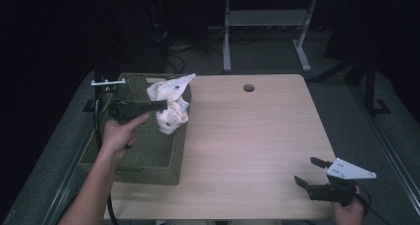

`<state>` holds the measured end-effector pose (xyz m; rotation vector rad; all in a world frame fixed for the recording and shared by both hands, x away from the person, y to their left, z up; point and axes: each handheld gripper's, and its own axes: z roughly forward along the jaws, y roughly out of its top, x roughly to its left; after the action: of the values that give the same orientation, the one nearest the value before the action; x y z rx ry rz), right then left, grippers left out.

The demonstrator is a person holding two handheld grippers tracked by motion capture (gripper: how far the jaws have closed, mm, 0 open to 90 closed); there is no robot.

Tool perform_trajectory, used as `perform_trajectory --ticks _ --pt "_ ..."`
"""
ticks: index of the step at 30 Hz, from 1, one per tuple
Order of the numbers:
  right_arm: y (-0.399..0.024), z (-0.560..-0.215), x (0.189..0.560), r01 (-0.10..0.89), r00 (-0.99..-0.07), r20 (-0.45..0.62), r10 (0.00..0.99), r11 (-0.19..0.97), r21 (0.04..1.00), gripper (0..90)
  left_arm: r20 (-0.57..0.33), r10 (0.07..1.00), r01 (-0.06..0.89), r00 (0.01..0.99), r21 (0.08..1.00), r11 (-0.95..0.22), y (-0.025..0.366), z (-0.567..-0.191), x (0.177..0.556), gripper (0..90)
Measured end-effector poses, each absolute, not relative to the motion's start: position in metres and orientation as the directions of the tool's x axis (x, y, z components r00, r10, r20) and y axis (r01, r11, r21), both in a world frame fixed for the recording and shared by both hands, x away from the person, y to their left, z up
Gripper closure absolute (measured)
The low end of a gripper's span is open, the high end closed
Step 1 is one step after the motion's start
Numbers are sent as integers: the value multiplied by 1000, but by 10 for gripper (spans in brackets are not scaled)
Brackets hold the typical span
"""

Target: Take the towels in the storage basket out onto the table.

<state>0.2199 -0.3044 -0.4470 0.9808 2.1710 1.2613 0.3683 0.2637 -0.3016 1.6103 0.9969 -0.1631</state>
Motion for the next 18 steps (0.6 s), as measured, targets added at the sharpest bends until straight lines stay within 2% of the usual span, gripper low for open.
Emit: perform_trajectory --ticks 18 --pt "-303 -448 221 355 -650 -12 759 318 879 140 -561 481 659 674 750 -48 218 -293 375 765"
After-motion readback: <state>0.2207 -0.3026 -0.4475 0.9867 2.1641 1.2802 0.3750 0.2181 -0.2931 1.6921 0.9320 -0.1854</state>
